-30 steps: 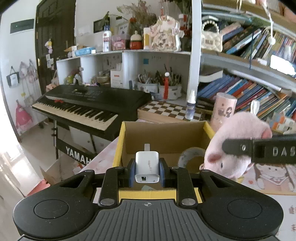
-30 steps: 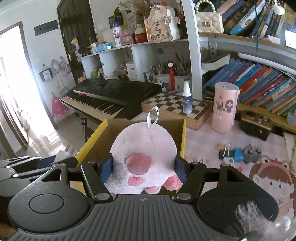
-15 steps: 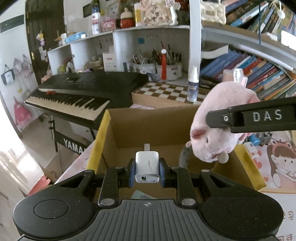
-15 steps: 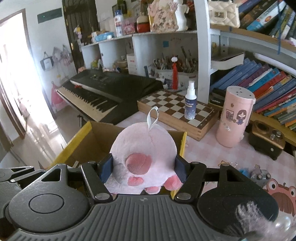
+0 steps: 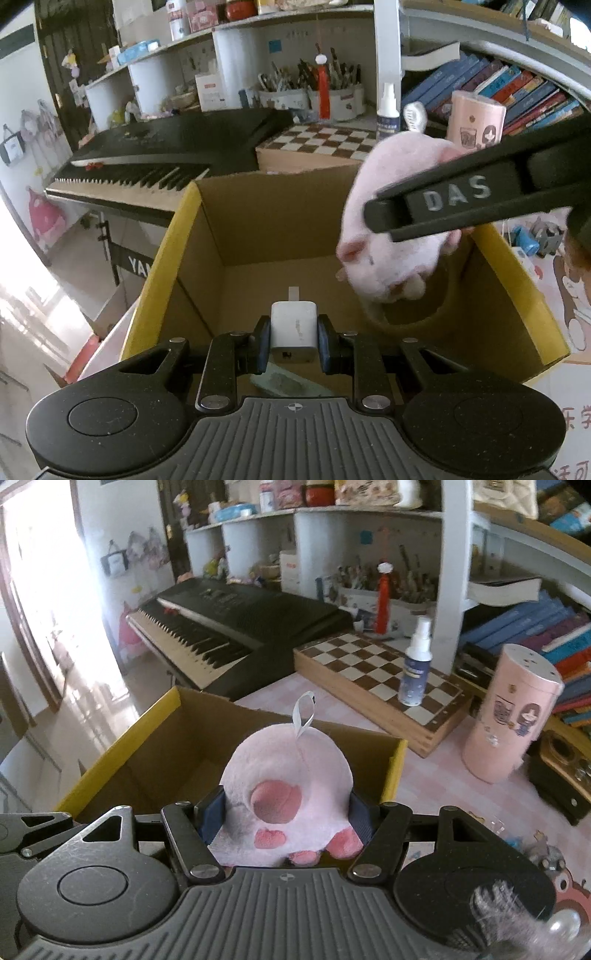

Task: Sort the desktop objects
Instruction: 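Open the left tool to drop the charger while the right tool releases the plush into the box, then withdraw both open tools from the box toward the clip, card and toy car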

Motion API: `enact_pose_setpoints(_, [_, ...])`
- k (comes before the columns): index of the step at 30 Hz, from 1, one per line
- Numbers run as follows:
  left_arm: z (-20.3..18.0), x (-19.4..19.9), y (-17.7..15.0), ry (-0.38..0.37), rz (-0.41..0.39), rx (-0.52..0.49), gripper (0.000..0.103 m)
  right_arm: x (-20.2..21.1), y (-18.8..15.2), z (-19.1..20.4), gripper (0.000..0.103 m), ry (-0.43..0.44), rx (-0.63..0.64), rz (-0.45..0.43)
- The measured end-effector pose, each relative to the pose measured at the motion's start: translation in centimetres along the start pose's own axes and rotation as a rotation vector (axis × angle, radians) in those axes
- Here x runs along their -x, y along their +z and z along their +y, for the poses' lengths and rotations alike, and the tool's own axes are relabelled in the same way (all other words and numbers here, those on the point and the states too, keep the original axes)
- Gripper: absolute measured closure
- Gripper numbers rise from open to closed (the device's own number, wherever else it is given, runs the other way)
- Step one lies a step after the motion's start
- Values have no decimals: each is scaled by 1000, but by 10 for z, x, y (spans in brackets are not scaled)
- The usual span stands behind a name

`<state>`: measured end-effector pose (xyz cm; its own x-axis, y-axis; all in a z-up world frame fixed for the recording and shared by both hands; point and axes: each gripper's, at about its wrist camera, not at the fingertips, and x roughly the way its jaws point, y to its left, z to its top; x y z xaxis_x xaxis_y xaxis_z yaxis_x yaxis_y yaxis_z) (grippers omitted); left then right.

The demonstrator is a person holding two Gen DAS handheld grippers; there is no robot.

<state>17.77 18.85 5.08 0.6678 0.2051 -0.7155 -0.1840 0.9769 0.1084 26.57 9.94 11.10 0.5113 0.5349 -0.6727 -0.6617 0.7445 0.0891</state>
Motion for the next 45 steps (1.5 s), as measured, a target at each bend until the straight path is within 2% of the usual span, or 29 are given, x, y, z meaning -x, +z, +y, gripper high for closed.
enact_pose_setpoints(8, [-2,-5,-4,0,35,-4,79,-23,0,9,37,41,45,69])
enact_pose_setpoints(14, [-2,-4,-4,-1,33,-6,79,-36,-6,12,37,64,46,124])
enact_pose_setpoints(18, [-2,-3,-4,1,23,-11,79,-39,-8,15,36,47,69,125])
enact_pose_setpoints(22, [-3,2,-3,2,0,-23,77,-36,-6,12,34,71,34,121])
enact_pose_setpoints(25, [-4,9,-1,8,-22,-32,74,-29,-5,11,34,81,9,92])
enact_pose_setpoints(30, [-4,27,1,27,-85,-50,43,-10,-1,13,33,62,1,36])
enact_pose_setpoints(36, [0,46,4,30,-137,-47,37,21,1,11,31,24,-39,-53])
enact_pose_setpoints(45, [13,72,0,27,-191,-5,32,66,-10,7,30,-66,-75,-159])
